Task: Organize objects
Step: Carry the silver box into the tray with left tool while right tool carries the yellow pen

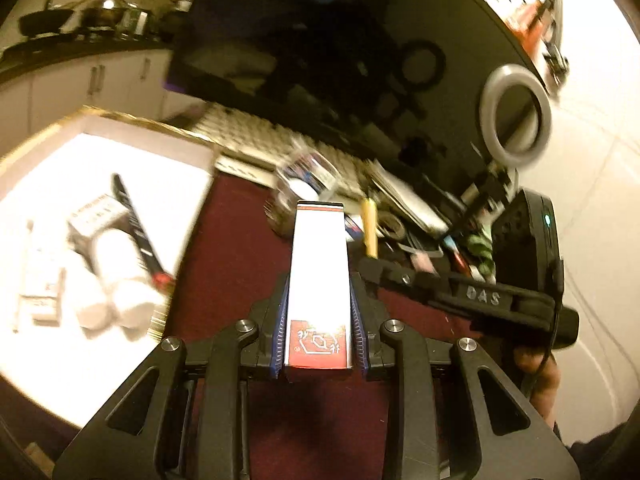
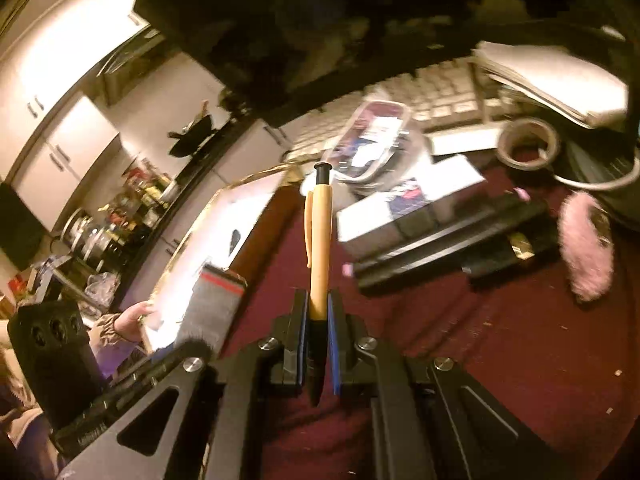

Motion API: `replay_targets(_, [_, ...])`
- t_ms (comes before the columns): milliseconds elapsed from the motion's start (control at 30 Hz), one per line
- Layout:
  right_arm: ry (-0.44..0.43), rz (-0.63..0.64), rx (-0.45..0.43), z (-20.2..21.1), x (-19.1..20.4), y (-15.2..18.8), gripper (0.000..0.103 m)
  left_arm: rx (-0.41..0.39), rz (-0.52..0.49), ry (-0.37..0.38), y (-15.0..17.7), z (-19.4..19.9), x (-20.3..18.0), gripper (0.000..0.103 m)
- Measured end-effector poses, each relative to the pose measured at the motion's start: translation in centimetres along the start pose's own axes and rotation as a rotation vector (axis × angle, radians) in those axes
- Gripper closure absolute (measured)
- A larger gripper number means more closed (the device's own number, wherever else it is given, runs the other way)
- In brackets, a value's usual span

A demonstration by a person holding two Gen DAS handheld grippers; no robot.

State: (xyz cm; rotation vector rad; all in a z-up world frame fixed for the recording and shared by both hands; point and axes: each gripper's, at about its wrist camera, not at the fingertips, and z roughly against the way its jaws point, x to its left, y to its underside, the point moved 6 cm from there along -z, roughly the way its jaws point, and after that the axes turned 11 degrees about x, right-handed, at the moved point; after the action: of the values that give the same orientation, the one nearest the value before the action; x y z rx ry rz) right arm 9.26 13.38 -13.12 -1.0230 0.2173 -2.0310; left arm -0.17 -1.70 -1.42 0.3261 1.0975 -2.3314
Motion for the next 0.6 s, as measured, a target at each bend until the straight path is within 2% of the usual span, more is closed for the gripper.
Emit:
replay_targets(167, [-0.072,0.048,0.024,-1.3,3.5,-1.3,0.096,-0.093,0.087,-0.094,-1.8,3.7,3.9,0.076])
replay_targets(267, [-0.114,0.100,0.053,-2.6,6.4,-2.4,0.096,-0.128,0.138,-0.197,-3.1,5.5,6.9,0.076])
replay_targets(400, [-0.143,0.132,0.129,-6.1,9.7,-4.3,0.096,-0.108,0.231,-0.330,-4.5,6.9,11.3,0.076])
replay_targets(600, [-0.083,0.166,0.164,-11.4,12.0,-8.0,0.096,-0.001,0.335,-0.450,-5.6,5.4,16.4,0.076])
